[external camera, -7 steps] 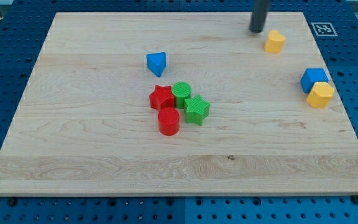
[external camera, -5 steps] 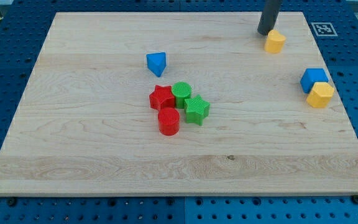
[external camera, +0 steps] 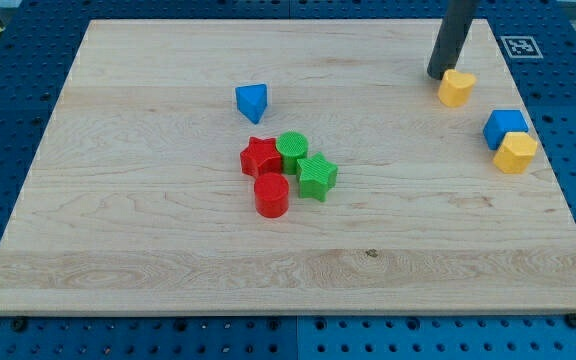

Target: Move the yellow heart closer to blue cube

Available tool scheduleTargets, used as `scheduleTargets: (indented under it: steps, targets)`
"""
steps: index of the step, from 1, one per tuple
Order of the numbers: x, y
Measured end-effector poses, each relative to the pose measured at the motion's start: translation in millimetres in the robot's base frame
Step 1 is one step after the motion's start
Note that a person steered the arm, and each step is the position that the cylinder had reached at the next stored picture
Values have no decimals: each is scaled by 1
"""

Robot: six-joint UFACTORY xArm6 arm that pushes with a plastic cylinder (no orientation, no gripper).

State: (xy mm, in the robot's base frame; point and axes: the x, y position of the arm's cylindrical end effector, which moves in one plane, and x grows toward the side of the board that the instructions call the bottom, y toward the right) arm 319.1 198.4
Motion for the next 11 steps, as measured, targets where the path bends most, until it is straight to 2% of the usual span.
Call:
scheduleTargets:
  steps: [3, 8, 11]
  targets:
    - [23, 44]
    - [32, -31]
    - [59, -15]
